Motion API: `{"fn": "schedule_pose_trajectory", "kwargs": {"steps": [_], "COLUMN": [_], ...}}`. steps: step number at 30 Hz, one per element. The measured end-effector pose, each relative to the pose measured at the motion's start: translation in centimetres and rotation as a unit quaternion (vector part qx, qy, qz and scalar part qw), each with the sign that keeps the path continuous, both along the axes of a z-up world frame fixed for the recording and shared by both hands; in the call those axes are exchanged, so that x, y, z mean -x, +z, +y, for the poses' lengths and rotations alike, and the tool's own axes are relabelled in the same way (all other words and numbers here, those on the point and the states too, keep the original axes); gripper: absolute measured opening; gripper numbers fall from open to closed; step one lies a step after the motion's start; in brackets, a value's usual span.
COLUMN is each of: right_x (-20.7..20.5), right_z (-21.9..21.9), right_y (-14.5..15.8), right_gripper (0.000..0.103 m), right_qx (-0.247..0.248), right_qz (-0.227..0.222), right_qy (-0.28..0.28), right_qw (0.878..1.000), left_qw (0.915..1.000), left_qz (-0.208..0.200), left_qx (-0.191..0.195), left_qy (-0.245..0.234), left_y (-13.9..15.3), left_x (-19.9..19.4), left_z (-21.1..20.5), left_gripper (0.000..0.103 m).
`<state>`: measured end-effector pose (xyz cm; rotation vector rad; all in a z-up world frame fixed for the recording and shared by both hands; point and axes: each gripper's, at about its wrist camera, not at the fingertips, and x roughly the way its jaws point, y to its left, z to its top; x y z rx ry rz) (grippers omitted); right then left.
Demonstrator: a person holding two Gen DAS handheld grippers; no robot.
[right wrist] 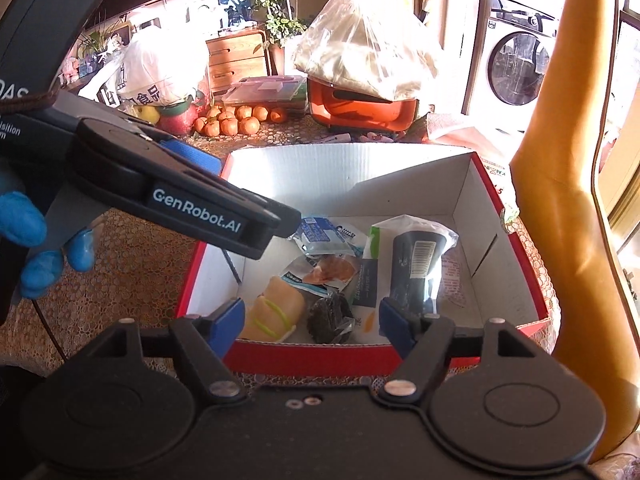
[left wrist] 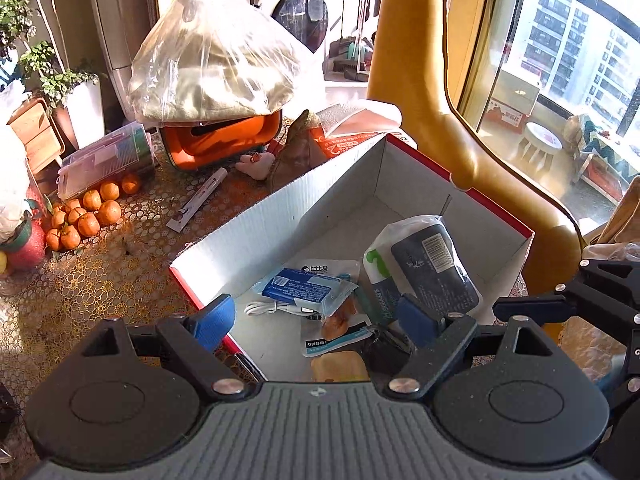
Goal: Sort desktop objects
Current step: 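Open both grippers to drop the blue bar and black pouch, then withdraw both grippers up from the box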
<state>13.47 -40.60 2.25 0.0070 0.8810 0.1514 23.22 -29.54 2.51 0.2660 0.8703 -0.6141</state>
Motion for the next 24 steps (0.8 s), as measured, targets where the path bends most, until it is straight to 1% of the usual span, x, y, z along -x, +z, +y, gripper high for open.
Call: {"fn": "schedule_pose_trajectory", "kwargs": {"steps": [10, 18, 24], "right_x": [2.3, 3.9, 4.4], "right_z": [1.5, 3.7, 6.5], "right_y": [1.9, 3.0, 3.5], "right_gripper": [0.077, 0.077, 0.077], "right_qx": [-0.005, -0.006, -0.004], "right_qz": [-0.036, -0.076, -0.099], "right_qy": [-0.006, -0.009, -0.003], "right_qw": [0.999, 0.997, 0.995], "left_qw": [0.9984, 0.9932, 0.9869], "left_qz": [-0.035, -0.075, -0.124], "left_qx": [0.037, 0.062, 0.056], "left_qy": [0.026, 0.063, 0.088], "left_y": [2.5, 4.3, 4.9], "left_x": [3.6, 6.5, 9.2], "left_z": [4.1, 8.1, 11.0], "left_gripper": [0.089, 0.089, 0.089]}}
